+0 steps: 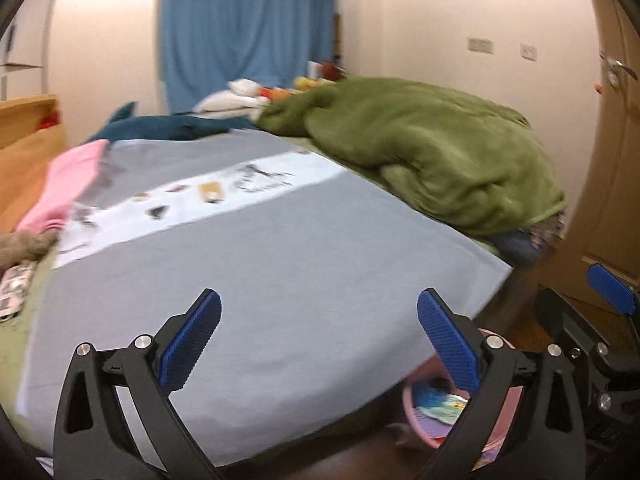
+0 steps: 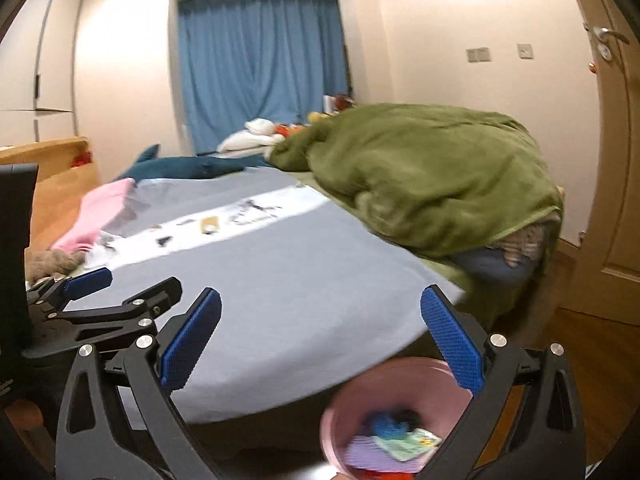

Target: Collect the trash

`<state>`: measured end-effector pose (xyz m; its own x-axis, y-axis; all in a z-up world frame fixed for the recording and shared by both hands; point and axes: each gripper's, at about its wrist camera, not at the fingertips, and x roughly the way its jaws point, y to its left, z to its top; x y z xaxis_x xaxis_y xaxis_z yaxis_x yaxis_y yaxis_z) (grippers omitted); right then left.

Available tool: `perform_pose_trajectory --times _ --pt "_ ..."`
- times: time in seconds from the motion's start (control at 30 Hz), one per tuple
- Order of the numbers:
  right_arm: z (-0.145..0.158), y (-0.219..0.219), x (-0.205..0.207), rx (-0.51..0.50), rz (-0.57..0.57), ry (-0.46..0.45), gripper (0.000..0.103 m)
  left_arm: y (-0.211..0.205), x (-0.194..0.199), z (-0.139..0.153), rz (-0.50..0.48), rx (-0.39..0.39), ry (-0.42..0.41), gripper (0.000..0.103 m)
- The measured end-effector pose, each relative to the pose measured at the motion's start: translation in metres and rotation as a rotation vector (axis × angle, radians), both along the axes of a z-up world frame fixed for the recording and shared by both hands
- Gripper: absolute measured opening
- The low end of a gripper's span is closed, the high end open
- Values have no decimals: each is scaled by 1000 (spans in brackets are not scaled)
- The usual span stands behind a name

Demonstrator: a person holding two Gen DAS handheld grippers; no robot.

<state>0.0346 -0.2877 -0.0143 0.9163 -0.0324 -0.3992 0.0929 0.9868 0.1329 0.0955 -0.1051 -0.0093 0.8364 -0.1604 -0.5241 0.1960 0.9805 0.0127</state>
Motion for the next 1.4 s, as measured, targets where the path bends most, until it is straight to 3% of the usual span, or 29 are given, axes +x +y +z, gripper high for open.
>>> perform_pose_trajectory --times 0.2,0.33,0.57,0.93,1.4 --pt "18 42 -16 -9 -9 63 98 49 -27 15 93 12 24 96" --pt "18 54 -41 21 -1 111 98 62 -50 16 92 37 82 96" --pt "13 68 -78 4 40 185 98 70 -93 21 103 87 85 96" --pt "37 78 -108 -44 82 102 98 83 -122 31 137 41 80 96" --pt "35 79 -107 -36 99 129 98 80 -129 33 148 62 66 96"
